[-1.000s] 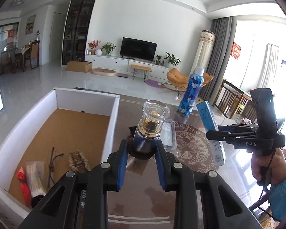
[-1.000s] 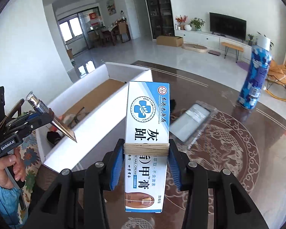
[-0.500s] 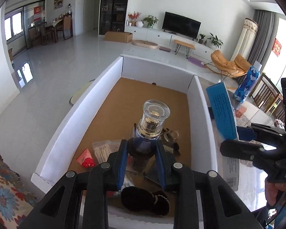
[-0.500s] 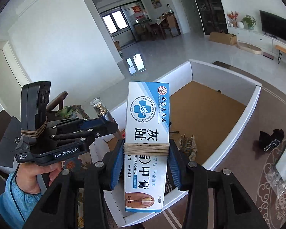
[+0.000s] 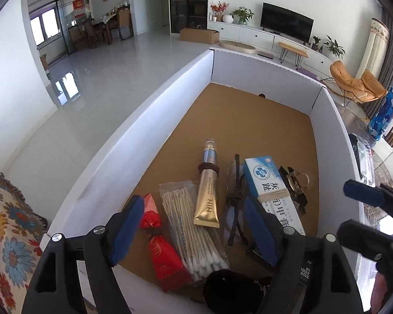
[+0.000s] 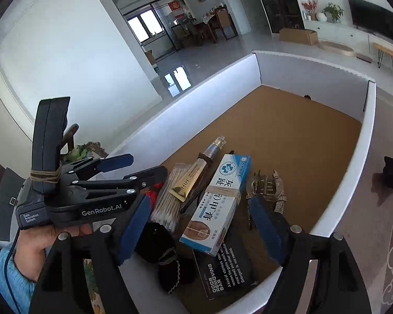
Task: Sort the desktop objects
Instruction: 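Open both tools to drop the tube and ointment box into the box, then move both open tools back over the table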
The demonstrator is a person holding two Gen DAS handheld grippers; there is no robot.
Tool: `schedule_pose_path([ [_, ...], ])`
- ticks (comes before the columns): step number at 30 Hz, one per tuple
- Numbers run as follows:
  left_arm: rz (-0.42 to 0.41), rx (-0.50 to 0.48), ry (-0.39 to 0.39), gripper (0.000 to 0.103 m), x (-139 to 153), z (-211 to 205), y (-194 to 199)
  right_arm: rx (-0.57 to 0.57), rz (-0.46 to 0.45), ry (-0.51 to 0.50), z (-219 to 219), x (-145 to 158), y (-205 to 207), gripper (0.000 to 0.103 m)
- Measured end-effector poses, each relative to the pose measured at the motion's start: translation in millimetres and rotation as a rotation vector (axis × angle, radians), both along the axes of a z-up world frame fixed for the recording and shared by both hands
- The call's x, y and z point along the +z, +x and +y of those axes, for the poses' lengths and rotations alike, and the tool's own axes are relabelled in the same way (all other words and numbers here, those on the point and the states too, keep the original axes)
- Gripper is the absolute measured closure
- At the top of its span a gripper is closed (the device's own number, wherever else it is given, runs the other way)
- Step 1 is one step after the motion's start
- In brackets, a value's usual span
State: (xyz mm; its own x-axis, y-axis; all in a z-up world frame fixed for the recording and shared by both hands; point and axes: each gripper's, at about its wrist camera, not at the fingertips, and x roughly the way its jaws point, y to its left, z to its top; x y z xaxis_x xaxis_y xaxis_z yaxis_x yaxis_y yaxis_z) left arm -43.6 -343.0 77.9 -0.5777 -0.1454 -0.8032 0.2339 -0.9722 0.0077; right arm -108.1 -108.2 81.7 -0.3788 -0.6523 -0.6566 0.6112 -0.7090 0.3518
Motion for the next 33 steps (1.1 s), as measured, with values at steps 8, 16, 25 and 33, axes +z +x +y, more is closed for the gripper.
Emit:
schedule_pose_path([
  [8, 0.185, -0.124, 0.017, 0.025, 56.2, 75.3, 44.6, -0.215, 0.21, 0.09, 137.1, -17.1, 46.3, 0.006],
  [16, 0.29, -0.458, 0.1, 0.0, 65.5, 223.0, 94.1, -0.52, 0.098, 0.365, 278.8, -74.3, 85.5, 0.006],
  [25, 0.076, -0.493, 0.004, 0.0, -55.2, 309.0, 47.3, -0.652, 0.0, 0.383, 337.6, -103.2, 107.2, 0.004],
  [33, 0.084, -0.439, -0.062, 0.0, -74.2, 307.3, 17.2, -0.724, -0.009, 0.339, 350.1, -99.7, 112.9, 0.003],
])
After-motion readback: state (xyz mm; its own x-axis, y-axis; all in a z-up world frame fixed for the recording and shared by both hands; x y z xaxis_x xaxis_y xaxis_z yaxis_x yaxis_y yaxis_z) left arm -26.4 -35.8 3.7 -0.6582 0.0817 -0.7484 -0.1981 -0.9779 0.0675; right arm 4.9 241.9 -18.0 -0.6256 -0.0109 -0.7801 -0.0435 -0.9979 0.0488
